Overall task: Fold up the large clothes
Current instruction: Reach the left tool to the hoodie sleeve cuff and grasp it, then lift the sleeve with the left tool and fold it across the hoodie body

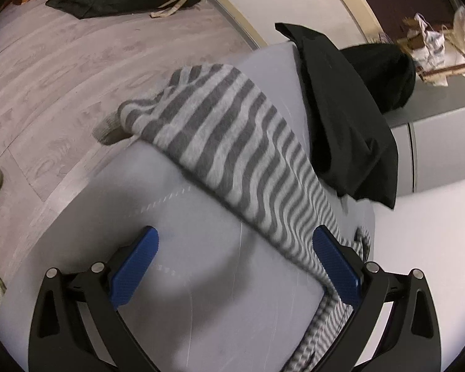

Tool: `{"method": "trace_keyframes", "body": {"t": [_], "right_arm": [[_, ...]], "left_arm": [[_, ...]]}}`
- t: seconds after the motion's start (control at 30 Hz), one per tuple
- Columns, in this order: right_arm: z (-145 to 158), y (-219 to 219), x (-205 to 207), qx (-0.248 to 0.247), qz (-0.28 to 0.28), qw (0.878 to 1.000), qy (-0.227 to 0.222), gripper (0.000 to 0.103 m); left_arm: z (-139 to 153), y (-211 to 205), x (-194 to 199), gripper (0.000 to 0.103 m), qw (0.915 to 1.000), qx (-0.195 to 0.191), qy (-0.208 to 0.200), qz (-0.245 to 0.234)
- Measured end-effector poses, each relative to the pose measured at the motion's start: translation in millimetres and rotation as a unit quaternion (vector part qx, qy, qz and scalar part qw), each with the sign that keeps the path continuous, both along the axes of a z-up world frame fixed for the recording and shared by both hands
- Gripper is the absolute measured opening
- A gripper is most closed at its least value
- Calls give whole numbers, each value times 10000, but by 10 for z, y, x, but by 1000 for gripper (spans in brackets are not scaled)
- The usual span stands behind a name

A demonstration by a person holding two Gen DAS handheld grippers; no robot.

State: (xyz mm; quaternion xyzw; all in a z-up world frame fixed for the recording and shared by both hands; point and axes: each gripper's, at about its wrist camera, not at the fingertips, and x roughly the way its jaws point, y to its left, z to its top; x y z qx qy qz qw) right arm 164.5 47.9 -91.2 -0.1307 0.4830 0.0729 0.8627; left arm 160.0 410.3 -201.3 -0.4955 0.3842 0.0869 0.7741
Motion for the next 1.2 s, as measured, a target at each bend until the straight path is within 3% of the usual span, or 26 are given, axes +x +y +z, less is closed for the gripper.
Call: {"method": "trace_keyframes", "body": {"t": [0.23,0.4,0.6,0.63,0.7,0.73,0.77,0.83,0.97,1.03,1.1,1.2], "right_arm": [[-70,57,79,-3,34,10000,23,98],[-87,99,153,23,63,10000,3,98],[-144,155,240,52,105,9999,14,98],[-168,161,274,82,115,9999,14,98],[-204,156,329,170,116,9998,29,98],[-236,142,389,278,106,9995,46,98],[-259,130,437,362,90,9993,62,98],[-324,91,582,563,13,9984,87,98],[-474,51,904,661,-117,9977,89,98],[-550,40,1044,717,-155,9972,119,92],[-626,21,1201,802,-232,9964,165,80],[-682,-54,1375,951,-442,9944,95,67]], "left_arm": [[-104,215,185,97,9986,-76,-238,464],[-90,320,358,97,9980,98,-299,550],[-88,447,430,96,9971,-10,-481,595],[-70,454,431,89,9969,52,-528,576],[-48,461,436,61,9973,273,-419,529],[-60,492,433,35,9974,361,-308,545],[-91,535,414,21,9973,336,-267,595],[-159,633,372,18,9971,84,-395,643],[1,560,424,15,9961,673,-393,403],[100,559,446,14,9951,774,-507,352],[205,567,474,13,9940,862,-613,290],[463,513,576,13,9894,1258,-716,100]]}}
